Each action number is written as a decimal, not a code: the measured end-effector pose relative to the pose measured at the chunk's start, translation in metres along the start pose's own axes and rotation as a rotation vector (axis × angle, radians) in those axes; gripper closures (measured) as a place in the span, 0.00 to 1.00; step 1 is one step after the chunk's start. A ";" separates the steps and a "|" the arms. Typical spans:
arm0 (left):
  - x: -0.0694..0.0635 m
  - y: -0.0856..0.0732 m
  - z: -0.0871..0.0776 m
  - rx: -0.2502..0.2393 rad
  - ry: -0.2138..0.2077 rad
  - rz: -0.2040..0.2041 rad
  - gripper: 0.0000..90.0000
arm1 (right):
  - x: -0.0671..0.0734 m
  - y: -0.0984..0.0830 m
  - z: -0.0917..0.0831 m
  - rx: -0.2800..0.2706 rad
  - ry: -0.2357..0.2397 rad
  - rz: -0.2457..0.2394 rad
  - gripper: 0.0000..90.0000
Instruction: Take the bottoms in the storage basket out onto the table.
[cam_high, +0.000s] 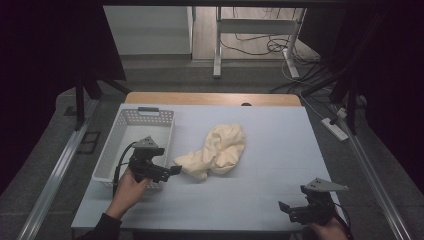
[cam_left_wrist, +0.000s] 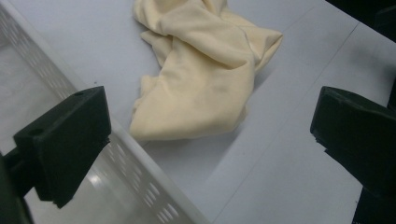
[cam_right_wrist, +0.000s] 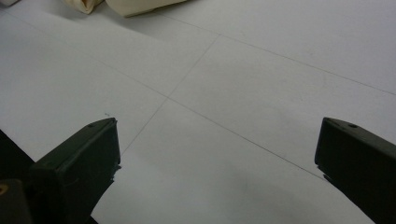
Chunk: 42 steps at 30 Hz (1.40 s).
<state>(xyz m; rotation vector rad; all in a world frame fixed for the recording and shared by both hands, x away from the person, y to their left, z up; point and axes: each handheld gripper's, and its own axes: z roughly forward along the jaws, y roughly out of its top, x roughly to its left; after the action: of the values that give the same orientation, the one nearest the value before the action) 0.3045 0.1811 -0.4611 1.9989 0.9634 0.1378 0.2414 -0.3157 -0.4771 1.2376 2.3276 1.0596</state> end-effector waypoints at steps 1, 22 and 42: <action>0.000 -0.001 -0.001 0.000 -0.003 -0.001 0.00 | 0.000 0.000 0.000 0.000 0.001 0.000 0.01; 0.004 -0.027 -0.021 -0.021 0.008 -0.050 0.00 | -0.001 0.000 0.000 -0.001 0.013 0.011 0.01; 0.006 -0.057 -0.045 -0.028 0.064 -0.089 0.00 | -0.001 0.001 0.000 0.006 0.030 0.008 0.01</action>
<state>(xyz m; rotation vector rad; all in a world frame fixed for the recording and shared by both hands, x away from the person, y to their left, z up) 0.2563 0.2325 -0.4783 1.9327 1.0832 0.1660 0.2428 -0.3165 -0.4771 1.2423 2.3512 1.0821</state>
